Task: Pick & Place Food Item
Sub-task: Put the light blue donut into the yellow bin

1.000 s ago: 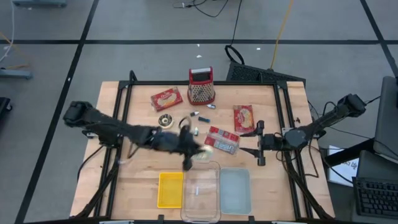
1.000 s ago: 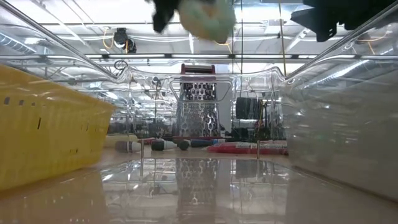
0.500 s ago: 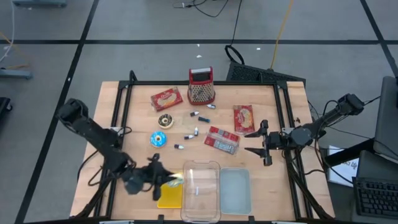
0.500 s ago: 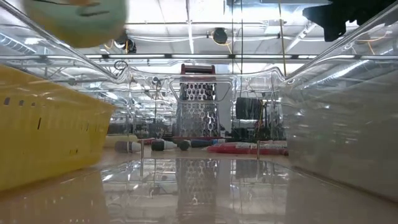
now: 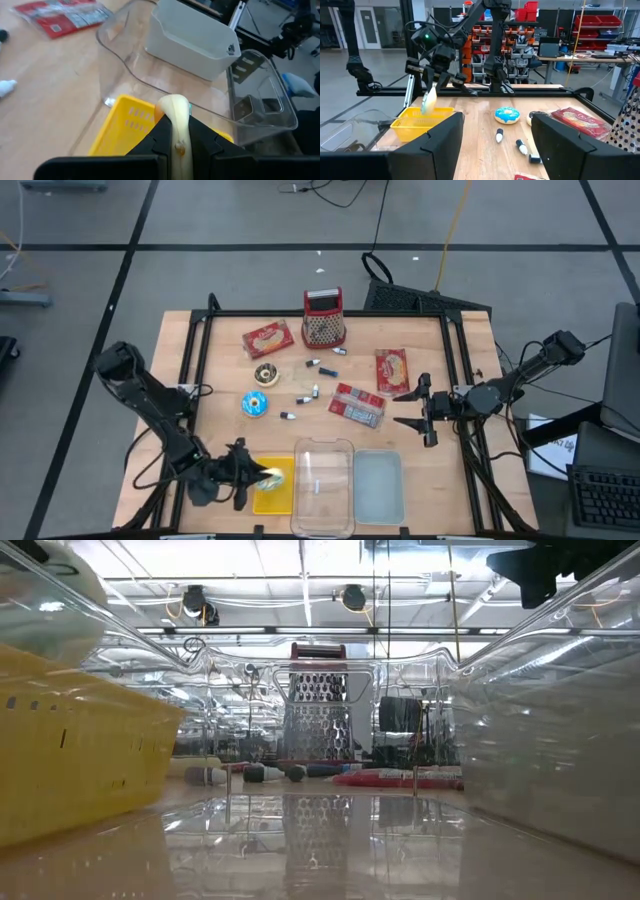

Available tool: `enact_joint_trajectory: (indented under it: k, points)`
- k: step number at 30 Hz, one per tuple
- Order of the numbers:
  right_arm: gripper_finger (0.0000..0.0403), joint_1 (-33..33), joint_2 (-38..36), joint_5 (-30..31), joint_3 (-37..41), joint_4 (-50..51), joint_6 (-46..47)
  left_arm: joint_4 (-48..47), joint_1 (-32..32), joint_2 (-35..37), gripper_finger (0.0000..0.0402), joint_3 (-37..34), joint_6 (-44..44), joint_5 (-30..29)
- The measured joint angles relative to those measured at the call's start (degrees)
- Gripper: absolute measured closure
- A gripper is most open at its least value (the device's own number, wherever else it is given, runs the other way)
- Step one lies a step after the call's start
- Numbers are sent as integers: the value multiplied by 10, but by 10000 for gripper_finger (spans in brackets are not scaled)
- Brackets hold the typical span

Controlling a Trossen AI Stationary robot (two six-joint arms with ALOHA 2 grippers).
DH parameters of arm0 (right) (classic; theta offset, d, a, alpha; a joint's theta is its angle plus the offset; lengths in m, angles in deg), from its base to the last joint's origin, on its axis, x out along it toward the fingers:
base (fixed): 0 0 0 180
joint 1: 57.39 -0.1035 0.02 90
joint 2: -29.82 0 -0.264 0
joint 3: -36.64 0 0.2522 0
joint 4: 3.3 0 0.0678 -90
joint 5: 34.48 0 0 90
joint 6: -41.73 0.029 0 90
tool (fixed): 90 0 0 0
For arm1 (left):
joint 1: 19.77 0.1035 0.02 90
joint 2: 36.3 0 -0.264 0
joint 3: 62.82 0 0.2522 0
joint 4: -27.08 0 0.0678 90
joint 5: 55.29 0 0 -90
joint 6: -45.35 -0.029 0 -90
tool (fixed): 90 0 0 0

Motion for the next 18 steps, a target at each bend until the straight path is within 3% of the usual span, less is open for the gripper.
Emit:
enact_joint_trajectory:
  k: [7,18]
  points:
    - [177,0,0,0,0,0,0,52,49,-44,366,0,-31,115]
    - [177,0,0,0,0,-1,0,51,79,-50,319,0,-57,156]
